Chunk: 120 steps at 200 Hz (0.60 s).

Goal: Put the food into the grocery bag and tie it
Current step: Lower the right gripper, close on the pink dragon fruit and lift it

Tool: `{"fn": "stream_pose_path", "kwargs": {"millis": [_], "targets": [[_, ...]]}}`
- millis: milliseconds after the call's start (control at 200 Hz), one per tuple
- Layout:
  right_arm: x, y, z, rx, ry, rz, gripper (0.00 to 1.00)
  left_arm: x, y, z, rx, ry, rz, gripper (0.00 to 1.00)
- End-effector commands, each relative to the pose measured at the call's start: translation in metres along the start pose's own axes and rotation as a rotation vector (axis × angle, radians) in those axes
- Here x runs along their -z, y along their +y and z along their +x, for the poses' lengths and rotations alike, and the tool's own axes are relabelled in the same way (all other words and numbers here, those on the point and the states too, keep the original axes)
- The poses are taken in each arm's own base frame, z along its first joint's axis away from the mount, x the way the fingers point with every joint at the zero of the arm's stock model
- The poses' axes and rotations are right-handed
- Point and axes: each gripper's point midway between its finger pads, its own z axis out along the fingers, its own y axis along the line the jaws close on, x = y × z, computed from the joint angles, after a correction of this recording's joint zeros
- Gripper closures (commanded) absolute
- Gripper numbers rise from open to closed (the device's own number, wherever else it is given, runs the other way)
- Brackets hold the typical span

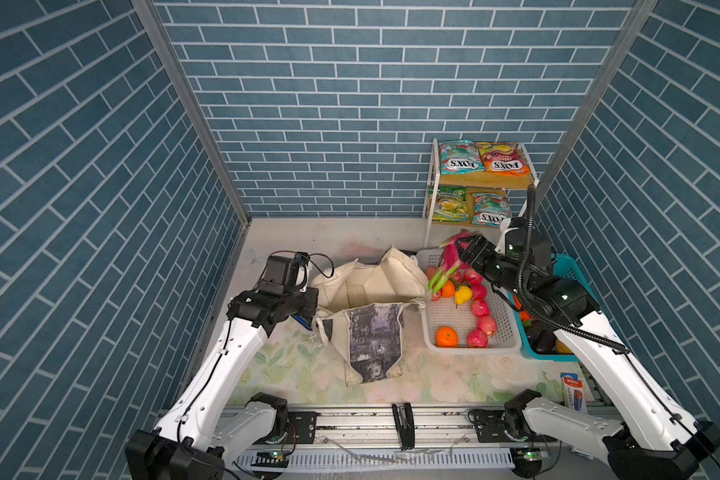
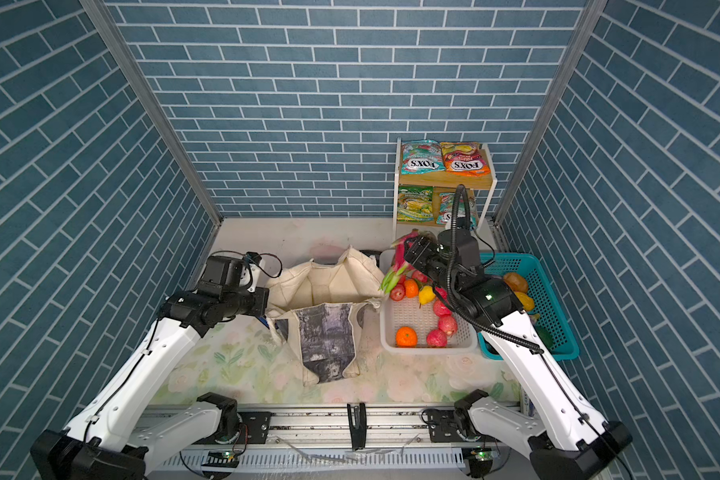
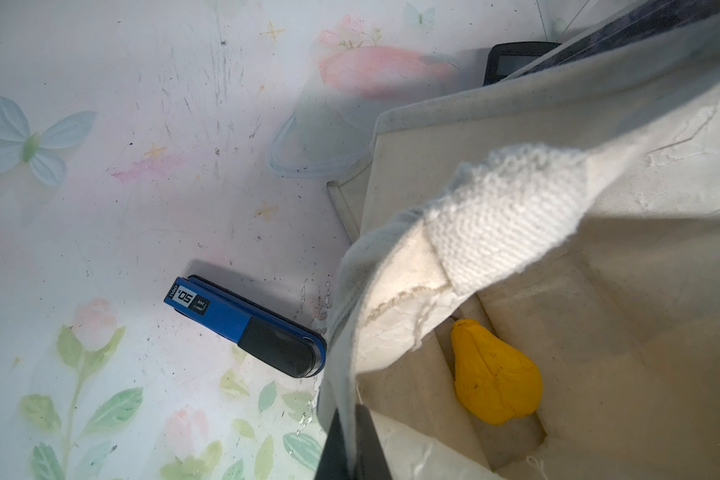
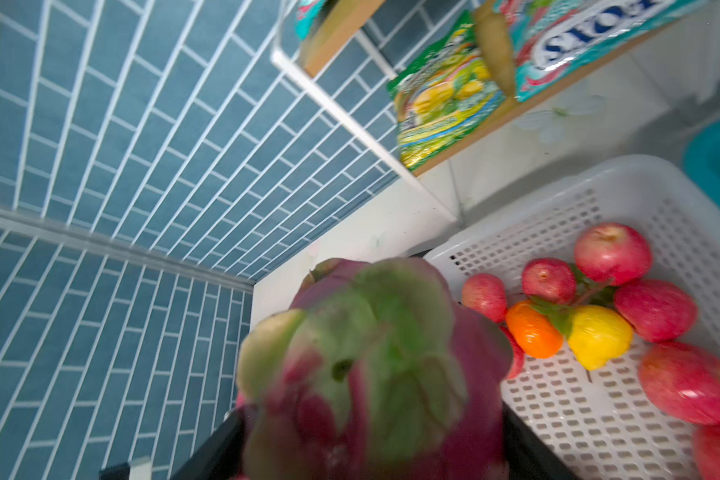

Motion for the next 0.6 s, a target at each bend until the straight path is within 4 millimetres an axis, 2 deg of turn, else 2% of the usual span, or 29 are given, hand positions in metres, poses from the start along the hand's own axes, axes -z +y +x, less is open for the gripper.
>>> {"fn": "stream_pose_path", "kwargs": {"millis": [0,115,280,435,595], "targets": [[-0.008,0.041,-0.01,0.164,-0.07,-0.076,0.33,-0.001,0.0,0.001,0.006,-0.003,0.004,0.96],[-0.021,0.069,0.001,0.27,-0.079,-0.119,0.33,-0.001,0.001,0.001,0.008,-0.004,0.004,0.96],[-0.035,0.096,0.016,0.39,-0.099,-0.163,0.34,-0.001,0.001,0.001,0.006,-0.007,0.003,0.96],[-0.047,0.112,0.041,0.483,-0.076,-0.197,0.34,0.0,0.001,0.001,0.006,-0.007,0.001,0.96],[-0.051,0.118,0.07,0.551,-0.03,-0.243,0.34,0.0,0.002,0.001,0.006,-0.005,-0.002,0.96]]}}
